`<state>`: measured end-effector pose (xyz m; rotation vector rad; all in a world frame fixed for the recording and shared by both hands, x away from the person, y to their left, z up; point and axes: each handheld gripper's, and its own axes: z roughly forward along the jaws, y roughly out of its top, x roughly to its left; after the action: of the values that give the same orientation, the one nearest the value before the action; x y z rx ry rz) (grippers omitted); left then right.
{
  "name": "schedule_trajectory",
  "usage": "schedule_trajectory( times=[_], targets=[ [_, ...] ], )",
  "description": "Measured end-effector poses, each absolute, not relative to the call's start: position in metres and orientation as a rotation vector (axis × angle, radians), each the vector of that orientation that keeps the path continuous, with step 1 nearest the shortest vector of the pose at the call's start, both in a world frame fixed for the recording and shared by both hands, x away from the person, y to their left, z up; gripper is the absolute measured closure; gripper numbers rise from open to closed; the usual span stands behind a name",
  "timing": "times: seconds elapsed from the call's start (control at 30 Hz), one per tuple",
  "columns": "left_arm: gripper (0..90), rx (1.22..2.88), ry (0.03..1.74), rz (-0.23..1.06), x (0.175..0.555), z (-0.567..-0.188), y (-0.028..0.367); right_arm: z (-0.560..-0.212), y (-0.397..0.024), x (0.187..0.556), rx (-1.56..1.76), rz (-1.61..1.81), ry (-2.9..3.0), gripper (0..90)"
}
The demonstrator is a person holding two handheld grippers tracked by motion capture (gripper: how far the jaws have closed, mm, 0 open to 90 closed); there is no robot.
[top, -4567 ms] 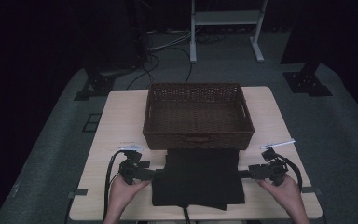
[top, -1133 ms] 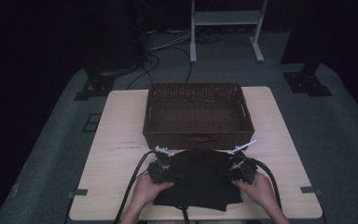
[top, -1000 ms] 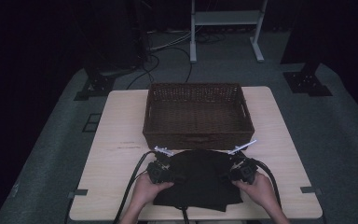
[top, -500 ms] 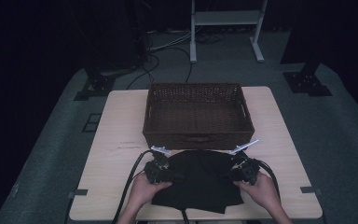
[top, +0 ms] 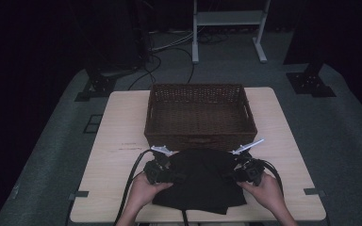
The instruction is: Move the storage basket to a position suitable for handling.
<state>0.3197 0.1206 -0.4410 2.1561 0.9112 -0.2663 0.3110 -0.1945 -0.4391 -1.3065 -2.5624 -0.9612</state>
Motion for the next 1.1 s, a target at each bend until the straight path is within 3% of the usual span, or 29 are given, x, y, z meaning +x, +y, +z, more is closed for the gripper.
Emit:
schedule_trajectory(
  times=[1.1],
  targets=[
    [72.8, 2.146, 0.838, -0.202, 0.311, -0.402, 0.123, -0.399, -0.193, 0.300, -1.285, -1.049, -2.623, 76.1]
  ],
)
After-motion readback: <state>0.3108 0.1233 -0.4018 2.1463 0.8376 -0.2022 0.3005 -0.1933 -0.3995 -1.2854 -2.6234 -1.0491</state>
